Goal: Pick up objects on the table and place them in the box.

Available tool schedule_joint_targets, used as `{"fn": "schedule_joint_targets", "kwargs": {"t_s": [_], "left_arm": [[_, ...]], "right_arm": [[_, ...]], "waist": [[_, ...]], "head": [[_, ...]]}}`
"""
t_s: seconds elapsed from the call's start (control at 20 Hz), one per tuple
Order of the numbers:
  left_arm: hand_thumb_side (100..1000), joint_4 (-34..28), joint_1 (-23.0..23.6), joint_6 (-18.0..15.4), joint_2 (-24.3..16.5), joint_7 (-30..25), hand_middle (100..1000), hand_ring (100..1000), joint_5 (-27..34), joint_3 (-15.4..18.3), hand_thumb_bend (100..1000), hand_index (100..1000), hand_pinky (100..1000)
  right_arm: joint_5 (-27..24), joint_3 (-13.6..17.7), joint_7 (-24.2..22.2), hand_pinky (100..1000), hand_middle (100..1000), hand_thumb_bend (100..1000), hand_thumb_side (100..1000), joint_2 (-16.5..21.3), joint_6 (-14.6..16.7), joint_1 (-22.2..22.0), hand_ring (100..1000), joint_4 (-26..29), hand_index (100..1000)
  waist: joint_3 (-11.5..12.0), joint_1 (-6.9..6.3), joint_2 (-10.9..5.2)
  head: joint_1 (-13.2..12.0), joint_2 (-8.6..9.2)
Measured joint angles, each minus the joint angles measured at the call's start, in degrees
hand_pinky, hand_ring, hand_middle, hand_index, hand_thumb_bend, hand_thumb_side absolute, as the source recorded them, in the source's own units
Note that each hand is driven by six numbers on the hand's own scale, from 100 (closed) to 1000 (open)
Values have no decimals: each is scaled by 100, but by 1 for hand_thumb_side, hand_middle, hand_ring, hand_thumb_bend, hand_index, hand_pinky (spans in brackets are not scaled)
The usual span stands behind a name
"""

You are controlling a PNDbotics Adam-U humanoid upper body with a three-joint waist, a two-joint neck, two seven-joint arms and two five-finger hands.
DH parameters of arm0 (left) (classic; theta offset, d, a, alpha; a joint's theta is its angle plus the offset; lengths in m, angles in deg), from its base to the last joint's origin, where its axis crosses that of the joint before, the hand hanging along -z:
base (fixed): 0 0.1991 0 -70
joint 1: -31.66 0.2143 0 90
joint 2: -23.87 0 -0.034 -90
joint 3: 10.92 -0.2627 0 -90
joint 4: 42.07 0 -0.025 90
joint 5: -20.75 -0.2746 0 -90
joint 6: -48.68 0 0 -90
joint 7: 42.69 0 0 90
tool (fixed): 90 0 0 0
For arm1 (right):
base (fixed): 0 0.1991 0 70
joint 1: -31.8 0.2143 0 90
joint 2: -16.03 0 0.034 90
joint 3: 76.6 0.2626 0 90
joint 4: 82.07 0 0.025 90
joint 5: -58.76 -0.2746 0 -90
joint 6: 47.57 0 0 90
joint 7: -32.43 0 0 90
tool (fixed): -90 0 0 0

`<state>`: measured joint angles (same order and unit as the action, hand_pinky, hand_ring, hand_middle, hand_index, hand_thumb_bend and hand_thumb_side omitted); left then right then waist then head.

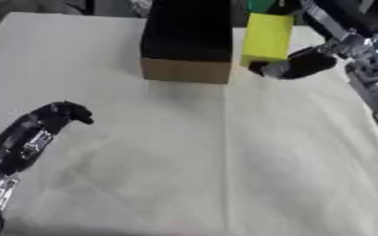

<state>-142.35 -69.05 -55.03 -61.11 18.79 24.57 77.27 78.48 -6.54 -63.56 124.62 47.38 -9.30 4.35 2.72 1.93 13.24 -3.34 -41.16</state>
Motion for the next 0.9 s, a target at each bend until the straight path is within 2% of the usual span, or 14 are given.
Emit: {"fn": "schedule_joint_targets", "kwargs": {"t_s": [0.15, 0.4, 0.55, 0.9], "left_arm": [[717, -14, -133, 22, -19, -91, 699, 722, 60, -87, 105, 805, 905], [701, -63, -438, 77, -22, -263, 698, 721, 246, -254, 104, 805, 904], [683, -113, -628, 117, -22, -374, 698, 721, 383, -359, 108, 805, 902], [666, -187, -1029, 213, -19, -622, 698, 721, 635, -584, 112, 805, 901]], "right_arm": [[138, 130, 25, 785, 379, 436, 117, -4, 100, 201, 773, -283, 560], [508, 373, 30, 781, 385, 441, 127, -156, 365, 503, 779, -1063, 567], [651, 538, 26, 731, 389, 447, 137, -266, 514, 666, 789, -1598, 576], [879, 889, 70, 704, 394, 454, 145, -469, 748, 971, 795, -2711, 586]], "waist": [[181, 71, 12], [562, 228, 72], [772, 291, 118], [1243, 425, 257]], "head": [[83, 74], [335, 231], [510, 302], [883, 455]]}}
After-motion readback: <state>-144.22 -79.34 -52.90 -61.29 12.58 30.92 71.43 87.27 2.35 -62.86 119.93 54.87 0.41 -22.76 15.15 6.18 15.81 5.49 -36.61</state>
